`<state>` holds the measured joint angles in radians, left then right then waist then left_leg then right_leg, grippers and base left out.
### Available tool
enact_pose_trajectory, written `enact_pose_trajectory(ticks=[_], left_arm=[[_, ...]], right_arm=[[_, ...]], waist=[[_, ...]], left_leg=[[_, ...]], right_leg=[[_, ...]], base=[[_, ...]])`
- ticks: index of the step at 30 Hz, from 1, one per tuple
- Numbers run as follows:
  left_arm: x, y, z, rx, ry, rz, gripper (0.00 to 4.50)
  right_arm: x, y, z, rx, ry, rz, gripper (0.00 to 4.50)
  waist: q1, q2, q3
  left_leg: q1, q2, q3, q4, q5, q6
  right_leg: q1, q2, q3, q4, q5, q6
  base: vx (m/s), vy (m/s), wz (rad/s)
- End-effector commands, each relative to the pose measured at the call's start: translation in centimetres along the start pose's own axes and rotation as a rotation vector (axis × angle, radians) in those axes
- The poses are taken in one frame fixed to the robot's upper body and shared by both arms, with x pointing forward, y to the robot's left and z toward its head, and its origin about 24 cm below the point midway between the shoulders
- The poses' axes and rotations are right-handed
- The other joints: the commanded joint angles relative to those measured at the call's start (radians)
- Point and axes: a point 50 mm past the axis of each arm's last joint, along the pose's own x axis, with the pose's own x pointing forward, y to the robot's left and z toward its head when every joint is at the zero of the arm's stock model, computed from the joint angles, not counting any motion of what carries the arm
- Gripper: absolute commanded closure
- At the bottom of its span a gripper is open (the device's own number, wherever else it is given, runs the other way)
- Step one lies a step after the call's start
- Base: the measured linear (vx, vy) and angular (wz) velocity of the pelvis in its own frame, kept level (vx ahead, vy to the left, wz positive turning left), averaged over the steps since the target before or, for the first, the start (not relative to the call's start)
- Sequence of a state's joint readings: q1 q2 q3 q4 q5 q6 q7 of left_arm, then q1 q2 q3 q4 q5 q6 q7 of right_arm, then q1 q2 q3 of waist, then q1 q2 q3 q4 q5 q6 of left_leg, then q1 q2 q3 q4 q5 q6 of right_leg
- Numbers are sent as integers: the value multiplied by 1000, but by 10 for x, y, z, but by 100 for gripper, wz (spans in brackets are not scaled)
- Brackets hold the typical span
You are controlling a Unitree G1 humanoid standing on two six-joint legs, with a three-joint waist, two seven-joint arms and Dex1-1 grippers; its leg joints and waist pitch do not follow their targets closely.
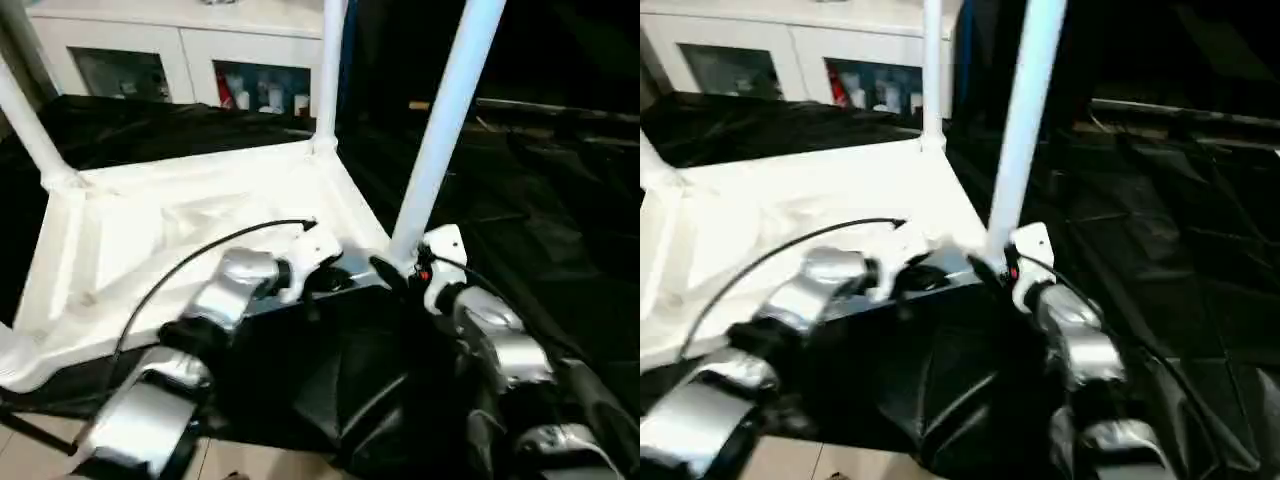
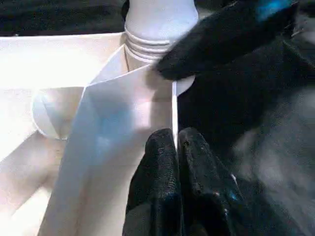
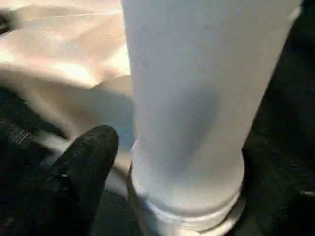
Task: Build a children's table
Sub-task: Rotate leg to tighten
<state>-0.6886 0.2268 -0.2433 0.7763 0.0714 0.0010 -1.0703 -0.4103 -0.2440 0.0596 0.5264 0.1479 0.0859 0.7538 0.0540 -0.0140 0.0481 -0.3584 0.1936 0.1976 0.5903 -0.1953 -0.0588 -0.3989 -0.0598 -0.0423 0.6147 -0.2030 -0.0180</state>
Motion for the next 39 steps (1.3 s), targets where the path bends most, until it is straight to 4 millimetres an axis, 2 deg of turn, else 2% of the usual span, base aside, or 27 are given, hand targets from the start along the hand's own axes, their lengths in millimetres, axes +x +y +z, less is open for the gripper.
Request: enact_pose_trajectory(ticks=[1, 2, 3, 4, 5, 7, 8, 12, 13, 14, 18, 19, 22, 23, 25, 26, 27, 28, 29, 30, 31, 32, 33, 34, 35, 36, 39], left_arm=[[4, -11, 2, 17, -58, -99, 450], [-1, -12, 0, 18, -53, -121, 450], [-4, -12, -2, 17, -48, -134, 450], [-15, -15, -5, 17, -50, -201, 450], [-19, -16, -6, 16, -53, -223, 450], [-25, -18, -7, 5, -56, -261, 450], [-28, -18, -7, -2, -55, -276, 450], [-36, -18, -8, -18, -46, -313, 450], [-36, -18, -8, -18, -46, -313, 450], [-37, -18, -8, -20, -45, -315, 450], [-38, -18, -7, -14, -48, -305, 450], [-38, -18, -7, -16, -50, -304, 450], [-35, -18, -5, -23, -64, -297, 450], [-35, -18, -5, -23, -64, -297, 450], [-32, -16, -5, -19, -64, -257, 450], [-26, -11, -5, -9, -58, -180, 450], [-22, -6, -6, -11, -47, -111, 450], [-22, -6, -6, -11, -47, -111, 450], [-14, 1, -5, -20, -35, -14, 450], [-13, 1, -5, -21, -35, -7, 450], [-3, 5, 1, -39, -54, 71, 450], [-1, 6, 2, -42, -58, 84, 450], [5, 7, 6, -50, -69, 117, 450], [12, 8, 10, -62, -74, 154, 450], [15, 9, 12, -66, -75, 168, 450], [22, 8, 15, -70, -77, 191, 450], [33, 7, 22, -82, -88, 213, 450]], right_arm=[[7, 20, 5, -30, -1, 188, 61], [4, 20, 4, -46, 14, 219, 61], [2, 19, 3, -54, 23, 233, 61], [-6, 18, 2, -83, 44, 296, 61], [-9, 18, 1, -91, 50, 317, 61], [-13, 18, 1, -97, 56, 353, 61], [-15, 17, 1, -96, 58, 369, 61], [-20, 16, 1, -85, 73, 410, 61], [-20, 16, 1, -85, 73, 410, 61], [-20, 16, 1, -82, 76, 417, 87], [-21, 17, 0, -70, 82, 435, 100], [-21, 18, 0, -68, 82, 438, 128], [-21, 21, -2, -54, 79, 451, 144], [-21, 21, -2, -54, 79, 451, 163], [-21, 22, -4, -43, 73, 434, 163], [-17, 19, -8, -48, 83, 361, 169], [-14, 15, -11, -47, 96, 294, 173], [-14, 15, -11, -47, 96, 294, 175], [-9, 9, -16, -40, 119, 175, 176], [-8, 9, -16, -39, 120, 165, 176], [-1, 4, -19, -4, 122, 35, 177], [0, 3, -19, 3, 122, 13, 178], [3, 1, -20, 20, 120, -42, 178], [7, 0, -21, 51, 117, -108, 178], [8, 0, -21, 64, 116, -133, 178], [12, 0, -20, 91, 107, -173, 178], [19, 2, -20, 136, 96, -238, 178]], waist=[[5, -14, -56], [4, -19, -56], [6, -15, -56], [6, -14, -55], [10, -18, -55], [11, -13, -54], [10, -19, -54], [13, -15, -54], [13, -16, -54], [13, -16, -54], [14, -18, -57], [14, -17, -57], [14, -17, -58], [14, -17, -58], [15, -17, -58], [13, -21, -58], [13, -18, -57], [12, -17, -54], [12, -20, -55], [7, -19, -51], [5, -21, -51], [2, -20, -49], [3, -22, -51], [5, -23, -53], [4, -22, -52], [6, -23, -54], [8, -15, -58]], left_leg=[[1, 43, -19, -62, -129, 105], [2, 42, -18, -62, -137, 103], [4, 44, -17, -63, -142, 92], [4, 45, -18, -64, -141, 87], [2, 46, -19, -65, -140, 81], [6, 49, -15, -64, -147, 79], [5, 48, -14, -65, -144, 79], [6, 47, -14, -65, -139, 72], [5, 47, -14, -65, -136, 73], [5, 46, -14, -64, -135, 73], [3, 44, -15, -62, -116, 79], [3, 45, -15, -61, -108, 81], [2, 45, -14, -60, -107, 83], [2, 44, -14, -60, -106, 83], [3, 44, -14, -60, -101, 85], [3, 42, -14, -59, -101, 86], [4, 42, -15, -60, -108, 82], [9, 40, -15, -61, -136, 69], [7, 40, -16, -62, -141, 63], [8, 39, -16, -64, -155, 49], [9, 38, -19, -66, -176, 35], [9, 37, -18, -67, -184, 30], [12, 37, -20, -67, -191, 20], [10, 38, -22, -67, -183, 22], [11, 37, -19, -66, -173, 29], [12, 37, -19, -65, -169, 32], [11, 36, -17, -63, -136, 44]], right_leg=[[54, -85, 46, -71, -86, -234], [53, -83, 45, -72, -102, -234], [51, -83, 45, -73, -123, -234], [50, -83, 45, -72, -126, -234], [53, -85, 45, -68, -130, -234], [47, -82, 45, -69, -125, -239], [47, -80, 45, -68, -121, -240], [46, -81, 45, -67, -120, -242], [47, -82, 45, -67, -116, -242], [47, -82, 45, -67, -116, -242], [49, -81, 44, -64, -95, -241], [49, -81, 44, -63, -84, -243], [49, -81, 44, -62, -76, -246], [50, -81, 44, -62, -75, -246], [49, -81, 44, -62, -71, -245], [47, -80, 44, -64, -72, -243], [46, -80, 44, -66, -84, -242], [42, -82, 44, -73, -135, -237], [46, -83, 44, -74, -153, -231], [42, -81, 44, -80, -194, -222], [44, -84, 44, -83, -245, -208], [40, -82, 45, -86, -264, -201], [41, -84, 45, -88, -290, -191], [45, -85, 46, -87, -283, -182], [40, -83, 48, -86, -257, -184], [42, -84, 48, -86, -247, -187], [44, -82, 49, -79, -164, -206]], base=[[0, 0, 0], [0, 0, 0], [0, 0, 0], [0, 0, 0], [0, 0, 0], [0, 0, 0], [0, 0, 0], [0, 0, 0], [0, 0, 0], [0, 0, 0], [0, 0, 0], [0, 0, 0], [0, 0, 0], [0, 0, 0], [0, 0, 0], [0, 0, 0], [0, 0, 0], [0, 0, 0], [0, 0, 0], [0, 0, 0], [0, 0, 0], [0, 0, 0], [0, 0, 0], [0, 0, 0], [0, 0, 0], [0, 0, 0], [0, 0, 0]])
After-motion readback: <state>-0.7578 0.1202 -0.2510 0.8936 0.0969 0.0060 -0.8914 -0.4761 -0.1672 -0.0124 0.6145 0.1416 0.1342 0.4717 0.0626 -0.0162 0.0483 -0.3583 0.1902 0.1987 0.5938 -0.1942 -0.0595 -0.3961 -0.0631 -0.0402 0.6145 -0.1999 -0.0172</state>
